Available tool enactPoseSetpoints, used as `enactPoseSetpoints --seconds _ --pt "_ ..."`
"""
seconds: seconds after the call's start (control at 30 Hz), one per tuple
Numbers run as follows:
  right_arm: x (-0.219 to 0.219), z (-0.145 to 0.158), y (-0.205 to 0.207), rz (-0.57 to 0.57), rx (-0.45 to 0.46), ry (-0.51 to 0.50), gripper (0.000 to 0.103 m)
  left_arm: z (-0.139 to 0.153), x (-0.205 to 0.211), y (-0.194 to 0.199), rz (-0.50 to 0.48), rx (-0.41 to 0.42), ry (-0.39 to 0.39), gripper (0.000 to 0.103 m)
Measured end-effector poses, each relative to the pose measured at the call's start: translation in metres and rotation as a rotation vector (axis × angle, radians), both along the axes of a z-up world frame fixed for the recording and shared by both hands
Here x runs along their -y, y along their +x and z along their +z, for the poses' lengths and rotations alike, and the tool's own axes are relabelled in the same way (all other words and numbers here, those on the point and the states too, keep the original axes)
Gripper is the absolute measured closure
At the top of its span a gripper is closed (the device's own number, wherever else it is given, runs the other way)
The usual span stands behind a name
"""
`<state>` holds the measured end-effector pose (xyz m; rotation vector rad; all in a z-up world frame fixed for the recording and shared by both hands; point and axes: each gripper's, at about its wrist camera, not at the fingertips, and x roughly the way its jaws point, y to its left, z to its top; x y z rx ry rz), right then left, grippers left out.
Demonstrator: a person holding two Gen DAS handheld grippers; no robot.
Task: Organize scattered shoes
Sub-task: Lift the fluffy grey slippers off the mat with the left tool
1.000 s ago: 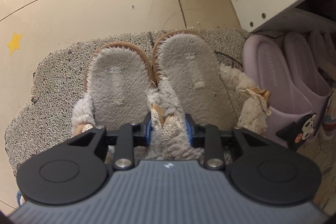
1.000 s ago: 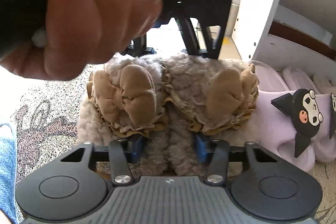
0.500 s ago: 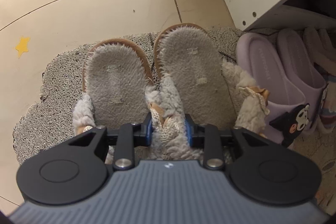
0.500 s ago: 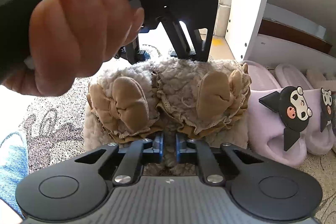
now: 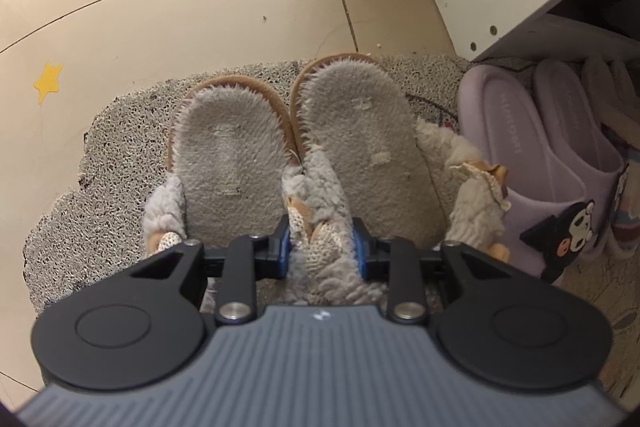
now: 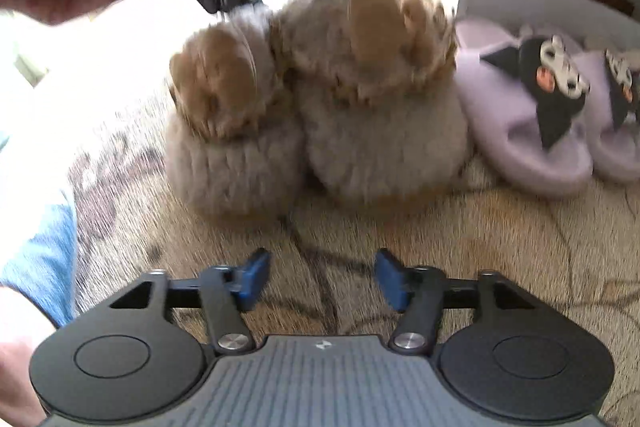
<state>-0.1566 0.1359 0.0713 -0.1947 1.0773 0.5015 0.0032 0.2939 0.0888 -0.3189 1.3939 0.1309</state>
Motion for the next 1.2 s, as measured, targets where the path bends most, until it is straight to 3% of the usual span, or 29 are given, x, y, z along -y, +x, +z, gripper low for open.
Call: enactPoseSetpoints --seconds 0.2,0.43,0.83,1.0,1.07,1.13,1.2 --pt "-0.019 0.002 -0.005 0.001 0.071 -0.008 0.018 -0.006 -0.001 0.0 0.002 0.007 0.007 0.075" --pt "-0.032 -0.004 -0.01 0.011 0.087 -0.04 0.016 -0.01 0.006 0.002 -0.001 0.01 0.036 0.072" --pt "-0.041 -0.009 -0.004 0.026 0.096 -0.075 0.011 -0.013 0.006 0.005 0.01 0.006 0.017 0.058" --pt "-0.041 -0.009 -0.003 0.028 0.091 -0.076 0.011 -0.016 0.013 0.006 0.012 -0.003 0.032 0.03" --pt "-0.041 -0.009 -0.003 0.028 0.09 -0.076 0.011 -0.017 0.016 0.005 0.023 -0.007 0.061 0.024" --pt "-0.041 -0.009 -0.002 0.029 0.089 -0.073 0.011 -0.017 0.016 0.003 0.039 0.008 0.074 0.036" --pt "-0.04 -0.008 -0.002 0.03 0.088 -0.069 0.011 -0.013 0.019 0.003 0.041 0.018 0.075 0.06"
